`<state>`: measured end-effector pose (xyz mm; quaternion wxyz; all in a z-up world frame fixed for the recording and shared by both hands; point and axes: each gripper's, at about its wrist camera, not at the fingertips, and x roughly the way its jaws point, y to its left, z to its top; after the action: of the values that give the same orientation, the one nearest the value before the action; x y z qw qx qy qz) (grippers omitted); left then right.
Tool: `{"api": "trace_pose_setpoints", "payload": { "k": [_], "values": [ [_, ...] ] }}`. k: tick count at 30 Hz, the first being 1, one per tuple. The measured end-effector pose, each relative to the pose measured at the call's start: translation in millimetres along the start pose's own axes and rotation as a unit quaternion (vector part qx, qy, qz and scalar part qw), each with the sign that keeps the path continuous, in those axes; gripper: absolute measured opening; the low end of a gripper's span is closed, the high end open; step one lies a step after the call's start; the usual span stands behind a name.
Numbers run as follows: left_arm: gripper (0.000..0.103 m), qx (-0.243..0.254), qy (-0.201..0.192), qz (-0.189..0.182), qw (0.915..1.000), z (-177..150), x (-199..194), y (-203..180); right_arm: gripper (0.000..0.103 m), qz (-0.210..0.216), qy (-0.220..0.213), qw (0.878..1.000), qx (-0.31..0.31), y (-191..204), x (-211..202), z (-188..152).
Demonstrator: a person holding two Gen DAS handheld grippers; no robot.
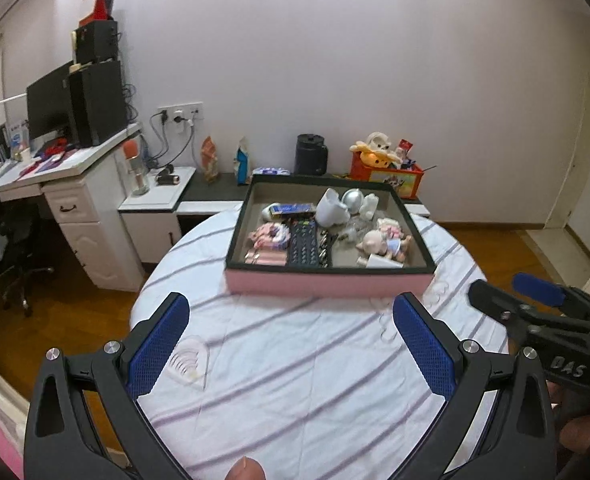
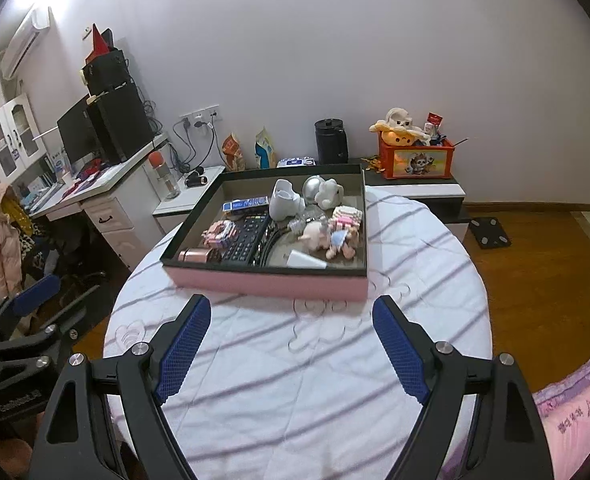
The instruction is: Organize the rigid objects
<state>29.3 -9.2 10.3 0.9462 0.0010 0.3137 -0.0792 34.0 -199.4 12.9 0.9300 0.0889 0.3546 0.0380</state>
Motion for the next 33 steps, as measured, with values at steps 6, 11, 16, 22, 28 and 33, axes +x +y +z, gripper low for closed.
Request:
{"api": "trace_pose_setpoints", "payload": {
  "k": [6, 11, 16, 22, 28, 33],
  "values": [
    [0.103, -0.019, 0.003, 0.009, 0.9998, -17, -22, 13, 0.085, -0.008, -0.009, 1.0, -0.01, 2, -29, -19],
    [0.103, -0.015, 0.009, 0.018, 0.9997, -27, -36, 12, 0.085, -0.01, -0.019, 1.0, -0.01, 2, -44, -25],
    [0.103, -0.004, 0.002, 0.026, 0.9997, -30, -51, 7, 0.085, -0.007, -0.023, 1.0, -0.017, 7, -50, -28],
    [0.103, -0.009, -0.004, 0.025, 0.9996, -27, -64, 6, 0.085, -0.002, -0.032, 0.999, -0.03, 17, -62, -30],
    [0.103, -0.006, -0.011, 0.037, 0.9992, -27, -74, 8, 0.085, 0.002, -0.043, 0.998, -0.042, 29, -75, -31],
    [0.103, -0.012, -0.012, 0.031, 0.9994, -28, -79, 10, 0.085, 0.004, -0.047, 0.998, -0.048, 34, -79, -32]
  ]
}}
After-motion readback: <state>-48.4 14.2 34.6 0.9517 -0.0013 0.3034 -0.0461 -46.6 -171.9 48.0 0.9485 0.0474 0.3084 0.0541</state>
